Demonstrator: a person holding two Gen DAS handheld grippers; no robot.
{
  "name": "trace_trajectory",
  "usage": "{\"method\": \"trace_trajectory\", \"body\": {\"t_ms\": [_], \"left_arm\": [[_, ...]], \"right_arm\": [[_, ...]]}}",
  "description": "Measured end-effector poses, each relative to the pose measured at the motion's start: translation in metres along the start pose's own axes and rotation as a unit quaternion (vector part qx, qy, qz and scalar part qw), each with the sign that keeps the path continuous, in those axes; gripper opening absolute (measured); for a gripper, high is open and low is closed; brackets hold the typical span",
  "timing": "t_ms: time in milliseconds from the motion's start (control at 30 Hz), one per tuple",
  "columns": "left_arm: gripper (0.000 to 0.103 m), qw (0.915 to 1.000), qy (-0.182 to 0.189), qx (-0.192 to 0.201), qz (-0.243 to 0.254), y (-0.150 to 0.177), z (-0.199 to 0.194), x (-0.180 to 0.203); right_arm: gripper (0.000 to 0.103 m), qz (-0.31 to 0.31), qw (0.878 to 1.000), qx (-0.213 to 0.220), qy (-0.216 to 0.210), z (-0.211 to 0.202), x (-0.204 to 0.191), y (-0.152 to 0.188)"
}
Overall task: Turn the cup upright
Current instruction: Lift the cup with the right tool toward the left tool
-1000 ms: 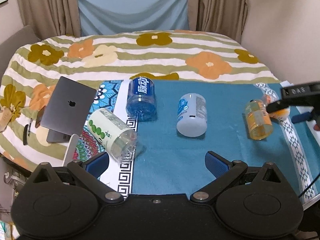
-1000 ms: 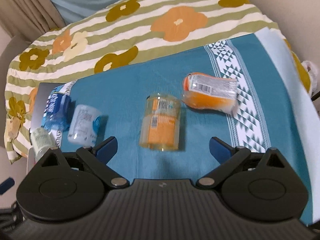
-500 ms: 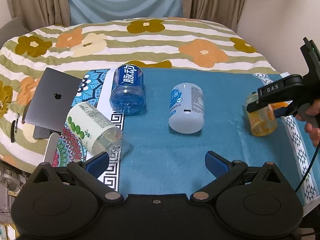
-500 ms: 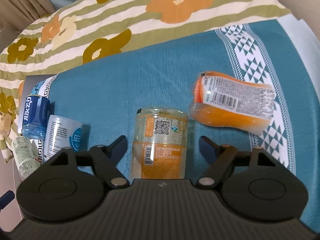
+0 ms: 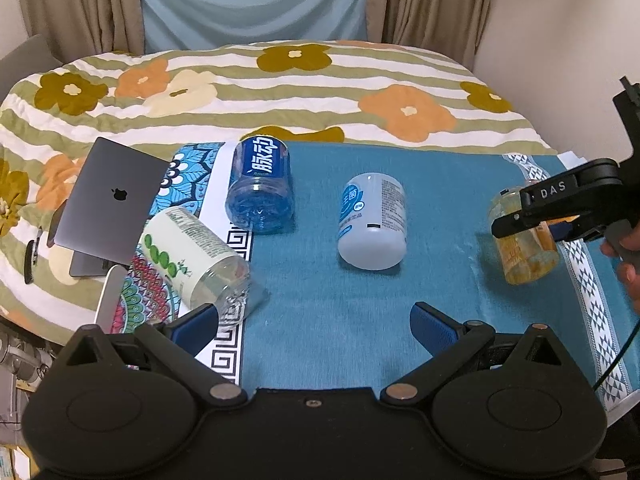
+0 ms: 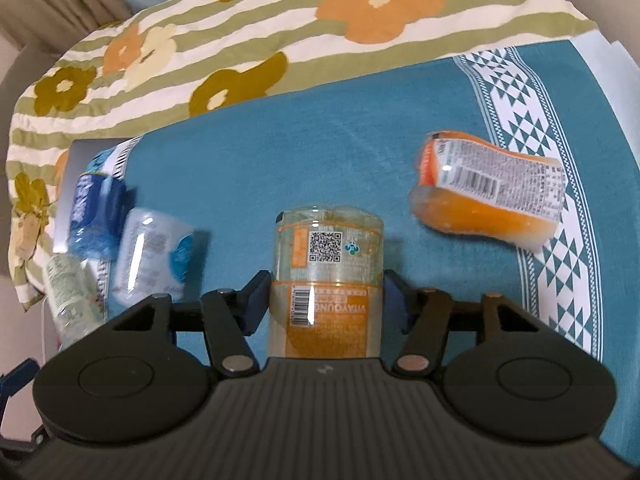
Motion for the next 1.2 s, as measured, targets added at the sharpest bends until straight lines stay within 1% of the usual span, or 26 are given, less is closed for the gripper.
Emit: {"method": "trace_trajectory", "body": {"t_ms": [200,367,533,633,733,900,1100,1167,1200], "left_arm": [[0.103,0.9999,-0.006,0.005,-0.011,0.012,-0.016,-0.011],[0.103,0.9998,-0.012,0.0,-0.018,0.033,-0.025,-0.02],[0.103,0.9995,-0.015,-0.014,-0.024,0.055,-0.028,-0.027],[0.103,0.9993,-0.017,-0.021,-0.024,0.067,-0.028,-0.031],[0.103,0.9992,-0.022,-0.026,-0.023,0.078,-0.028,-0.035],[0.103,0.9986,-0.027,-0.035,-0.03,0.088,-0.025,-0.04],[0.103,0.9985,-0.025,-0.037,-0.031,0.089,-0.025,-0.04],[0.103,0.9986,-0.024,-0.036,-0.031,0.089,-0.025,-0.039],[0.103,0.9986,-0.024,-0.036,-0.031,0.088,-0.025,-0.039]], "right_arm": [[0.074,-0.02,1.0,0.001,-0.02,-0.021,-0.031,0.029],[0.074,-0.036,0.999,-0.008,-0.033,-0.026,-0.058,0.07],[0.074,-0.058,0.998,-0.017,-0.02,-0.017,-0.075,0.11],[0.074,-0.061,0.998,-0.021,-0.017,-0.008,-0.079,0.124],[0.074,-0.077,0.997,-0.017,-0.004,0.001,-0.082,0.132],[0.075,-0.082,0.996,-0.02,-0.004,0.015,-0.084,0.137],[0.076,-0.082,0.997,-0.015,-0.005,0.017,-0.086,0.133],[0.082,-0.077,0.997,-0.016,-0.007,0.017,-0.086,0.132],[0.087,-0.074,0.997,-0.016,-0.007,0.017,-0.086,0.132]]}}
Point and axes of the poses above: each gripper's, at about its wrist camera, not at the fingertips, and z roughly the way its jaws point, x to its right, y to its underside, the point moved 6 cm from there along z, roughly the way its jaws point, and after that the axes turned 10 degrees about -y, right-handed, at the moved point
